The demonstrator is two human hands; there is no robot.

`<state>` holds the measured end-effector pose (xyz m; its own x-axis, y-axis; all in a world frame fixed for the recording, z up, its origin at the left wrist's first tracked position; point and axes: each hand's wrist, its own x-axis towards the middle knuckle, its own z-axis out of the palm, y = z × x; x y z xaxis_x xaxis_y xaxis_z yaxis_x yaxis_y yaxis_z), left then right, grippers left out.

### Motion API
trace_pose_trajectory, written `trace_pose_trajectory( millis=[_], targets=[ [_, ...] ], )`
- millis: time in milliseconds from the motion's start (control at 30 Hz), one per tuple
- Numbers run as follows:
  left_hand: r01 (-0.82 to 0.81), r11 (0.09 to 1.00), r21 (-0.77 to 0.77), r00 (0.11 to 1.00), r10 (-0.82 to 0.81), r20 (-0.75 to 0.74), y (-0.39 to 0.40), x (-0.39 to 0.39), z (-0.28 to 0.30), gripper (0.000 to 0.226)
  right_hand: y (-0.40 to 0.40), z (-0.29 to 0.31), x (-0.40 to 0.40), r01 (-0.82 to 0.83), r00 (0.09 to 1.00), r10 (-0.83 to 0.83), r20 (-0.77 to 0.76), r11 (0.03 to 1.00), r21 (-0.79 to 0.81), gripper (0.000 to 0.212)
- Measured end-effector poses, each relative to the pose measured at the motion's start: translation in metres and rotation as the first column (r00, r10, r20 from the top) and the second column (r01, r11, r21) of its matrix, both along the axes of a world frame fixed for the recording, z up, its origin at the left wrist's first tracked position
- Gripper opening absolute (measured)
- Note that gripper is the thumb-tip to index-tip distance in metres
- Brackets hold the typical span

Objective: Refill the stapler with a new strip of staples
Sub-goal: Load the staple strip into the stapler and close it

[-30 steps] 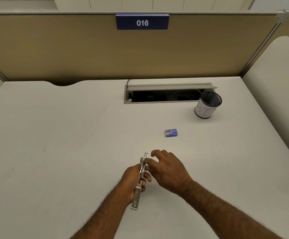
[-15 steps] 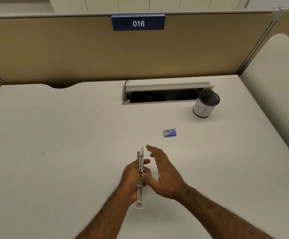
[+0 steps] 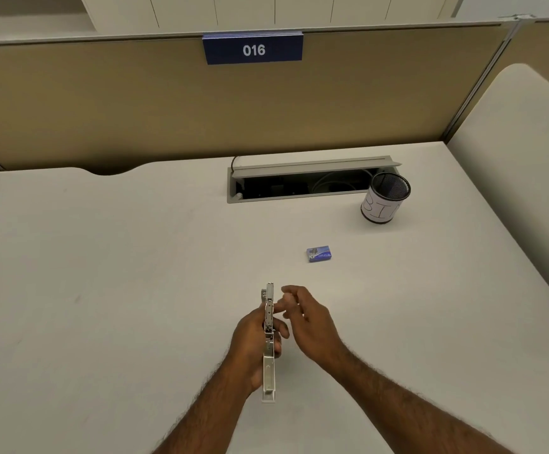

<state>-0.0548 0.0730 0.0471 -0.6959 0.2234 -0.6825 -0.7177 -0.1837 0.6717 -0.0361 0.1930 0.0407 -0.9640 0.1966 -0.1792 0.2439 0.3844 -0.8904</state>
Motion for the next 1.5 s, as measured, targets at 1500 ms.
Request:
trace_pose_trajectory(
  millis=[1500],
  targets=[
    [0.224, 0.718, -0.659, 0.695, -0.592, -0.409, 0.003, 0.013, 0.017, 0.026, 0.016, -0.004, -0.005, 0.28, 0.943, 0.125, 0.307, 0.196, -0.94, 0.073]
  ],
)
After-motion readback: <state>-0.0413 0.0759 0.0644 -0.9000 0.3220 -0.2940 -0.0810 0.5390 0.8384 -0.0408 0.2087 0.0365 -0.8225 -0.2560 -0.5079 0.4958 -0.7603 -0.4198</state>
